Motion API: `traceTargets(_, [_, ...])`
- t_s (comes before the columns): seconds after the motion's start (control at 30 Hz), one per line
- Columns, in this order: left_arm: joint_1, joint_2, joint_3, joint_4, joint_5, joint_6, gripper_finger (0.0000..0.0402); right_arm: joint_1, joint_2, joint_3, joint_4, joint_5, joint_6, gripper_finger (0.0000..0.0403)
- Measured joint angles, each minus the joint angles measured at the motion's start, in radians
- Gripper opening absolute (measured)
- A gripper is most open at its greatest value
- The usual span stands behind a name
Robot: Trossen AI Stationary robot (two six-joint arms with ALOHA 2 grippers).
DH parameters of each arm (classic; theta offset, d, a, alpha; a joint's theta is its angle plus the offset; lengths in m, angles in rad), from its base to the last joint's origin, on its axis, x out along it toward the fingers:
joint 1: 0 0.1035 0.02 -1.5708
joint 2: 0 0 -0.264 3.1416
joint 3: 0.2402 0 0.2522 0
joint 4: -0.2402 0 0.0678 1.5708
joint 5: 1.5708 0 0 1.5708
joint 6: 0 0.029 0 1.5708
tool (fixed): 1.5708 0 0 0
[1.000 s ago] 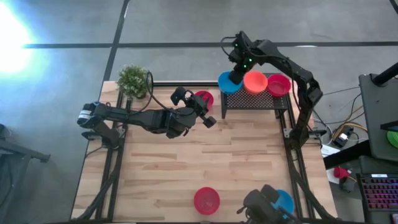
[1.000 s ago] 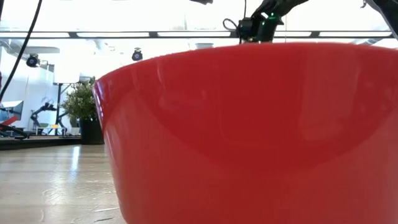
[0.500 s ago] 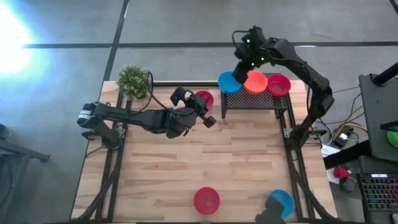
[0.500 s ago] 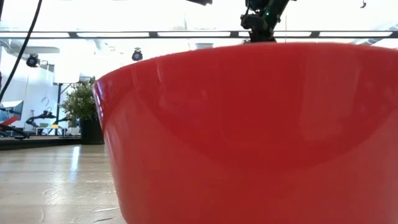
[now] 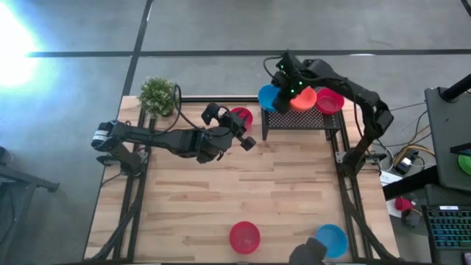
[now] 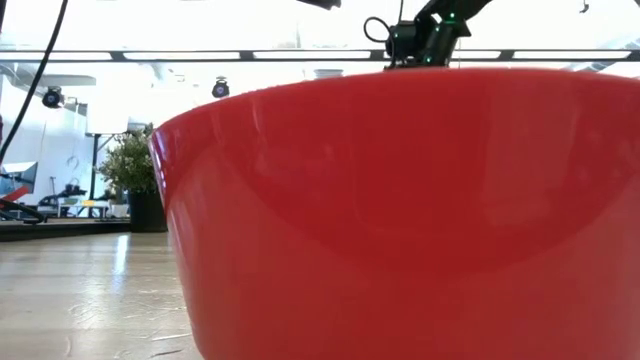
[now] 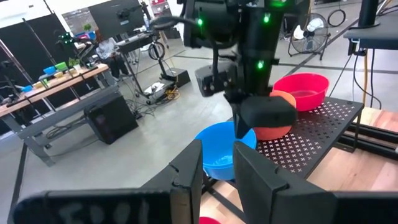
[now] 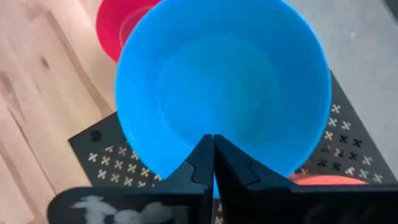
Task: Pick & Place Mini bowls
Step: Stack the blue bowl on the blue bowl
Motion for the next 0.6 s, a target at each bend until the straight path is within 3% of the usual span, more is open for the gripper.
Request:
traceTargets(0.43, [0.0,-0.001,0.0,0.0,0.0,-0.014,0.0084,0.0,-0.002,0.012,-0.058,0.016,0.005,0.0008])
traceTargets(0.6, [0.0,-0.001,0.0,0.0,0.0,-0.014,0.0084,-0.001,-0.003,0.029,-0.075,0.079,0.005,0.0008])
